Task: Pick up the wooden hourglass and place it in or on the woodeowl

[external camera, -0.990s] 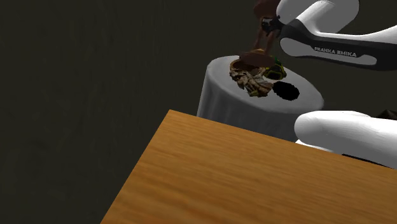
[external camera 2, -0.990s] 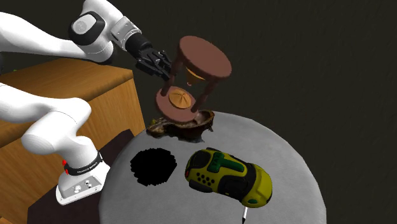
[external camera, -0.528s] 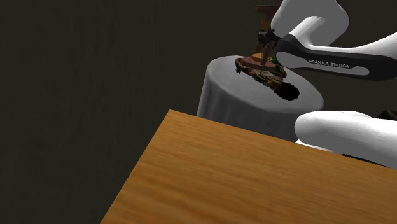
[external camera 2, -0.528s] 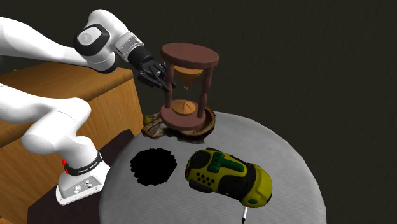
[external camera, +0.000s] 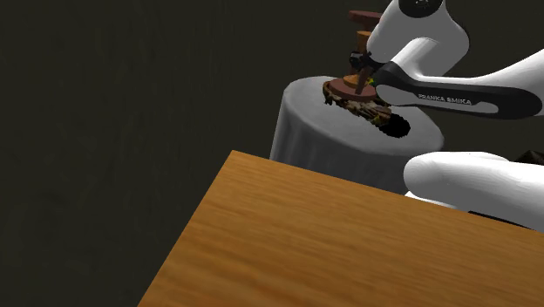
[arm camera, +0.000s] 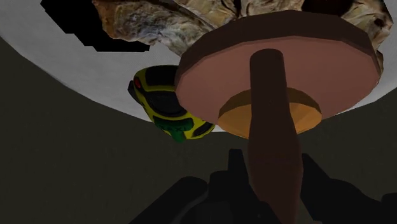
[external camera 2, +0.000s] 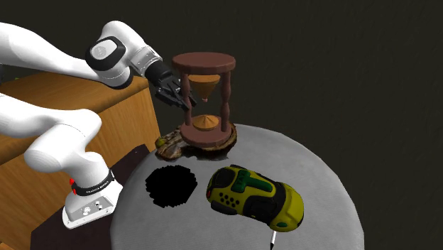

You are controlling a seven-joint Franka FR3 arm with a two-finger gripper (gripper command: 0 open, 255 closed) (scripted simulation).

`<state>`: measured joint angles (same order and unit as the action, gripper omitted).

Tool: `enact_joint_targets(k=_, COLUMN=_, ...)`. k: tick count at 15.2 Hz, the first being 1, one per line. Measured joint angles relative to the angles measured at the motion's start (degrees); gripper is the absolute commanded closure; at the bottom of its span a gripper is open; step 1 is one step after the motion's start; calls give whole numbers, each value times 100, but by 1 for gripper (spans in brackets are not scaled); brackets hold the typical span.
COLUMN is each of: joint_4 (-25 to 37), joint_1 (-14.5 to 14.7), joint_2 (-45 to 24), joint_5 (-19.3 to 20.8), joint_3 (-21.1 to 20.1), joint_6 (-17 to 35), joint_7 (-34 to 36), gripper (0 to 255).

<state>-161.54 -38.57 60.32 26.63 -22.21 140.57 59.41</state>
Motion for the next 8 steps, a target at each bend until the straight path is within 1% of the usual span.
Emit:
enact_joint_targets(k=2, joint_4=-3, joint_1=0, joint_2=1, joint_5=16, joint_3=21, joint_6=8, joint_7=-6, gripper=255)
enact_joint_targets(k=3, joint_4=-4, joint_1=1, joint_2=1, joint_5=24, joint_3=28, joint_6=13, joint_7=-4, gripper=0)
enact_joint_targets(k=8, joint_4=13, joint_1=0, joint_2=-1, joint_5=10, joint_3=64, joint_6=-54, joint_7=-48, gripper=0)
